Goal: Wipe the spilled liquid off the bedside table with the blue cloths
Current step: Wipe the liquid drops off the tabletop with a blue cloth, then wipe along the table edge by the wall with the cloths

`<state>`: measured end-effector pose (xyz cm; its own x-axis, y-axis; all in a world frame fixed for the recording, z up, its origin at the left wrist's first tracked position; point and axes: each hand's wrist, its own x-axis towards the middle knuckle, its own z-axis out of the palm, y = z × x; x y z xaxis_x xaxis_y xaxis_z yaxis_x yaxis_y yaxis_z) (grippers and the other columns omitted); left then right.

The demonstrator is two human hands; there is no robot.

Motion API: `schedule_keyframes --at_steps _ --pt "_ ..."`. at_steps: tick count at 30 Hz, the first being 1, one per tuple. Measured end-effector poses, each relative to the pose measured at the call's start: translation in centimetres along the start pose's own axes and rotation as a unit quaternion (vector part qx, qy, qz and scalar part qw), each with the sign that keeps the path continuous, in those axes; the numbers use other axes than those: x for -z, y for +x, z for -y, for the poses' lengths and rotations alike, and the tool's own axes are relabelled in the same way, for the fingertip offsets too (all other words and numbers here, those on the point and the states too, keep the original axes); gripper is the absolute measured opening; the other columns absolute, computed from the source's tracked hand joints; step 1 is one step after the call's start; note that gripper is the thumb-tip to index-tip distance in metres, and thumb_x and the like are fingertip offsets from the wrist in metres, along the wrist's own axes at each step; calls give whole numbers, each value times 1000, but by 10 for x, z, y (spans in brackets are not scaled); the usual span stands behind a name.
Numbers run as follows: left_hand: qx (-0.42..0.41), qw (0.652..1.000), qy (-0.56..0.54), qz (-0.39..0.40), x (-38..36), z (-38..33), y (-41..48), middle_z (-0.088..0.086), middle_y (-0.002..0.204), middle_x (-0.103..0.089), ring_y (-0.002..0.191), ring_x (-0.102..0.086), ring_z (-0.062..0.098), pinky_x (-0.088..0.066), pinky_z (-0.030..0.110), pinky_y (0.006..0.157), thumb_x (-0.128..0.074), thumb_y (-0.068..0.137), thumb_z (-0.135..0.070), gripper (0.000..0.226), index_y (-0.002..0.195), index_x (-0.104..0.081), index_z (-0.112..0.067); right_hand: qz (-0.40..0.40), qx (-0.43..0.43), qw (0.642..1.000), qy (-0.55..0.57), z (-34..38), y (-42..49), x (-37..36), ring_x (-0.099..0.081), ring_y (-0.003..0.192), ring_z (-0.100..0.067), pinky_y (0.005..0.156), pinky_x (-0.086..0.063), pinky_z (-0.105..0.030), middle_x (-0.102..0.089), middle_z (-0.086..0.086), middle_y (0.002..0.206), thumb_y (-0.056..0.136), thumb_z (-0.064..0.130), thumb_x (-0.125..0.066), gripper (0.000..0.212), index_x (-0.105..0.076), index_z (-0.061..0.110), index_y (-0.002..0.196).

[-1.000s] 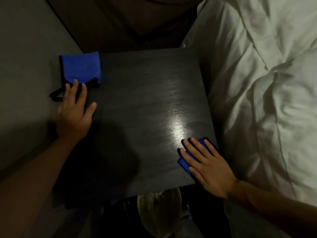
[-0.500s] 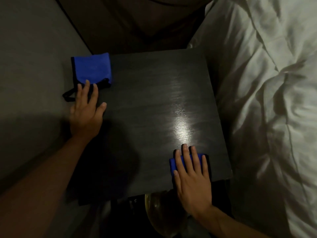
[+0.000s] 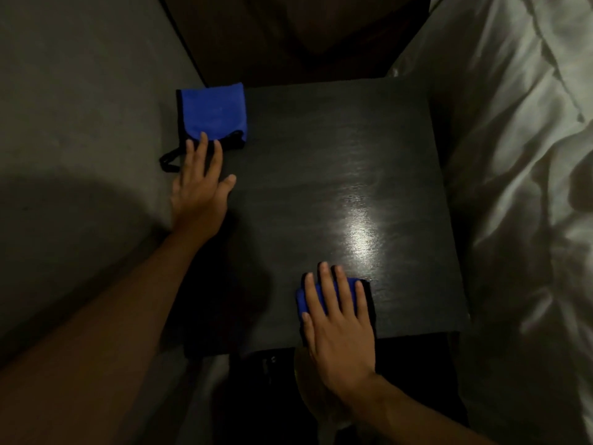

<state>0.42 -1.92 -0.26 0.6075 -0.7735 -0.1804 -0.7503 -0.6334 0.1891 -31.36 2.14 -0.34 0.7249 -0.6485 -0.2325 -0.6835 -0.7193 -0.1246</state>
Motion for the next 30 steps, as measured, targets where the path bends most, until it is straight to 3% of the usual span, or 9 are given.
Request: schedule_keyframes --at_steps 3,8,13,18,24,26,28,30 --pt "-11 999 38 26 2 2 2 1 164 16 150 14 25 -21 58 116 -24 90 -39 69 156 -8 -24 2 64 998 2 14 7 -2 -16 155 -31 122 -14 -53 -19 -12 168 102 41 -33 62 -26 18 160" --pt "-3 1000 -11 24 7 0 0 0 164 13 150 12 22 -16 55 118 -26 95 -38 66 156 -4 -24 14 133 991 12 54 22 -4 -12 156 -30 124 -5 -50 -15 -12 169 102 42 -32 63 -24 18 159" --pt "0 999 -28 40 10 -1 1 -2 164 15 150 15 20 -10 51 118 -25 97 -35 63 156 -2 -27 21 180 983 21 95 34 -7 -16 155 -29 124 -1 -48 -25 -9 167 101 44 -45 64 -29 21 159" --pt "-8 994 -100 29 12 5 0 -5 165 8 150 13 17 -6 54 117 -25 103 -30 55 156 -9 -29 25 235 972 19 133 42 -12 -23 153 -29 124 -4 -47 -31 -8 165 101 42 -40 60 -34 22 158" --pt "24 977 -213 5 18 2 4 -8 163 -15 151 -3 17 -9 52 120 -18 90 -37 62 151 -30 -32 84 289 953 -33 164 58 -10 -19 155 -26 126 2 -47 -29 0 166 101 39 -21 60 -37 25 156" --pt "22 989 -146 -2 20 5 11 -4 160 -23 146 -18 22 -16 49 117 -23 97 -30 53 149 -32 -32 88 304 947 -47 165 63 -8 -16 155 -26 124 11 -47 -29 1 166 98 42 -27 61 -38 25 156" --pt "18 997 -76 -9 24 7 19 -1 156 -29 134 -30 25 -22 40 110 -27 102 -23 47 148 -35 -31 79 316 945 -40 164 67 -6 -20 154 -25 123 8 -47 -34 0 164 95 44 -34 64 -41 23 154" --pt "24 997 -76 -11 31 6 27 1 148 -37 125 -36 26 -23 33 99 -26 102 -24 44 141 -44 -30 76 326 942 -32 161 68 -5 -24 153 -24 123 2 -45 -37 -1 162 95 45 -30 65 -41 19 154"
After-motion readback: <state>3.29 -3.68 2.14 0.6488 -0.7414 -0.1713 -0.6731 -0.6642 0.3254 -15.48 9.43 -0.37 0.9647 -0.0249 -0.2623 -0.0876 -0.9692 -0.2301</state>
